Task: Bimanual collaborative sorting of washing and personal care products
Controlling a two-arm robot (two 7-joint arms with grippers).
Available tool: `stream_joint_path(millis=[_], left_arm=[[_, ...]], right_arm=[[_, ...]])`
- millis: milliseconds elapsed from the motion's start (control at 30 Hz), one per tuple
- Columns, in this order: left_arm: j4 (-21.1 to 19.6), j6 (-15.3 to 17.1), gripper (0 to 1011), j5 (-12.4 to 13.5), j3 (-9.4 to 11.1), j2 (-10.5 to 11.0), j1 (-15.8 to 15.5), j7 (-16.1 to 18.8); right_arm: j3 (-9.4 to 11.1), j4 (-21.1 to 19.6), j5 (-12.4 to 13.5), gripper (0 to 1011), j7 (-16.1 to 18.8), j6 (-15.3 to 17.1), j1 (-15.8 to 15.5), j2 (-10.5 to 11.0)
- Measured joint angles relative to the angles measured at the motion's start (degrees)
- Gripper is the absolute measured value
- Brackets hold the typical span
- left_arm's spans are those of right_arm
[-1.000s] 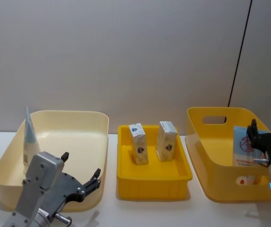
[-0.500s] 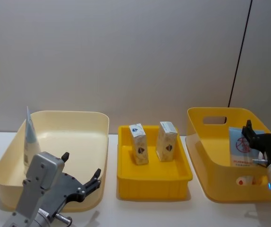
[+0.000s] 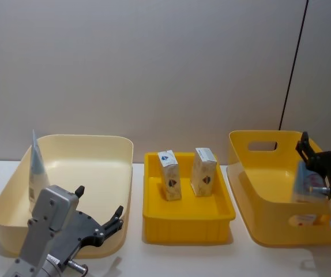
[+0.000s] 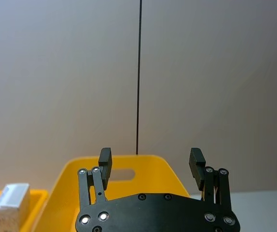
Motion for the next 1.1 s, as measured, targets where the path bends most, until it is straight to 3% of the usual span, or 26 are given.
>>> stream_joint_path(millis=[267, 500, 700, 1100], left_arm=[[0.0, 0.0, 1003, 0.0, 0.0, 0.0, 0.0, 0.0], [0.0, 0.0, 1003, 0.0, 0.0, 0.0, 0.0, 0.0], [0.0, 0.0, 1003, 0.0, 0.0, 0.0, 0.0, 0.0], [0.0, 0.0, 1004, 0.0, 0.0, 0.0, 0.0, 0.0]], right_arm=[[0.7, -1.8, 1.8, 1000, 2.5, -5.1, -0.9, 0.0], [0.4, -2.2, 2.2, 1000, 2.7, -5.1, -1.3, 0.2], [-1.0, -3.8, 3.4, 999, 3.4, -4.3, -3.2, 1.5], [-6.0, -9.3, 8.0, 1000, 5.8, -1.5, -9.7, 5.7]])
